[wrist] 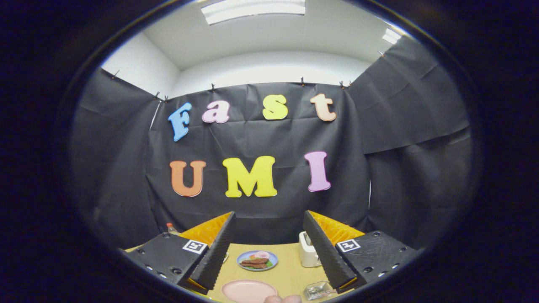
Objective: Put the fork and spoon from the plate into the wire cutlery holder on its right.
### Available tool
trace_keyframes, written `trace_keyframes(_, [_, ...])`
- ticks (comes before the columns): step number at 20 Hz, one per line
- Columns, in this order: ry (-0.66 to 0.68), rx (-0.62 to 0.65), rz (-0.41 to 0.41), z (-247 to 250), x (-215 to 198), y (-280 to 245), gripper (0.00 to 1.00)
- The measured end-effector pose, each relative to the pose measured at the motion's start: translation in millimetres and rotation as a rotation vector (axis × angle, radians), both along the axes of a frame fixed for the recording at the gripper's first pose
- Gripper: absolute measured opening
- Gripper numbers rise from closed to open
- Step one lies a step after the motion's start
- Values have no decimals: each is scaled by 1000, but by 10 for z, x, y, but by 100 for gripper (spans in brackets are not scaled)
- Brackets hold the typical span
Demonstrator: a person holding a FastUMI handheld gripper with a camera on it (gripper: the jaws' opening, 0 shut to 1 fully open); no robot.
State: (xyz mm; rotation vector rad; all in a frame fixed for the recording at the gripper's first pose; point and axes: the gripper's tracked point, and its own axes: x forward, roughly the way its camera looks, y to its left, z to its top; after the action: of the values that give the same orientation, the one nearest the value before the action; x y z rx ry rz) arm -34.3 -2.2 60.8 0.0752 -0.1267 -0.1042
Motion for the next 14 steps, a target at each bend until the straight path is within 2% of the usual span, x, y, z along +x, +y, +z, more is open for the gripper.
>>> trace_keyframes(14, [3, 13, -2, -10, -122, 104, 96])
